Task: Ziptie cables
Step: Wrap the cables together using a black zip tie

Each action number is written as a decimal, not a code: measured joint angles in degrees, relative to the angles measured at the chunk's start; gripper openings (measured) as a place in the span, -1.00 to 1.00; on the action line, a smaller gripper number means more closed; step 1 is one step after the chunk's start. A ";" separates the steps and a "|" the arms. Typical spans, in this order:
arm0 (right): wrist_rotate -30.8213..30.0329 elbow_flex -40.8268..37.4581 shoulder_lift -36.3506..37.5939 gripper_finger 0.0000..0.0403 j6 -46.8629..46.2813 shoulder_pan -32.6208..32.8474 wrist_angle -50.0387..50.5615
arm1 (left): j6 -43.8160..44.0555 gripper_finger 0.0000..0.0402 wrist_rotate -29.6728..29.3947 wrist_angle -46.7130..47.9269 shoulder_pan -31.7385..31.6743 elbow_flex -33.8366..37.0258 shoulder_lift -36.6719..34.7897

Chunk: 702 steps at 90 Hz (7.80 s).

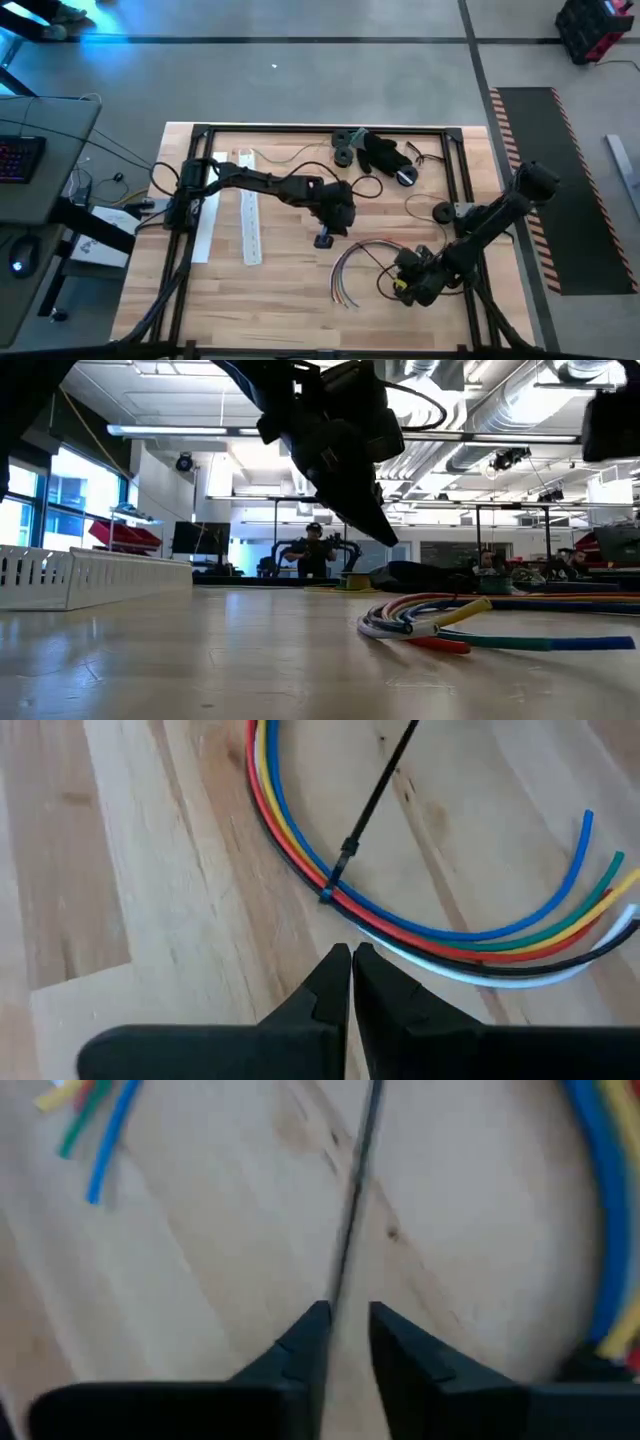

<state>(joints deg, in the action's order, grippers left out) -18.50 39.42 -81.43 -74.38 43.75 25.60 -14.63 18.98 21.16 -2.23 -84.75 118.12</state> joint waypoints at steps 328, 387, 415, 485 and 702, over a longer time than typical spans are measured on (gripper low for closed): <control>-9.03 0.07 -1.40 -0.01 34.73 -15.07 -23.20 | -4.98 -0.97 4.33 -13.44 -0.65 0.02 9.43; 27.79 4.37 12.77 -0.05 34.86 -15.65 -23.11 | -5.05 -0.97 5.59 -11.67 -0.60 0.02 9.43; 35.23 4.44 19.35 -0.23 26.19 -12.07 -12.31 | -5.60 -0.97 5.61 -11.60 -0.60 0.02 9.43; -9.90 -6.37 -17.24 -0.18 47.14 -17.83 -41.61 | -5.44 -0.97 5.77 -11.59 -0.23 0.04 9.43; -21.26 -10.02 -20.81 -0.99 12.57 -7.97 -40.13 | -9.03 -0.96 -0.66 -7.73 0.56 0.04 6.96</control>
<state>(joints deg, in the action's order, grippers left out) -39.75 29.40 -102.25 -61.81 35.78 -14.53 -23.66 18.33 13.43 -1.67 -84.71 125.08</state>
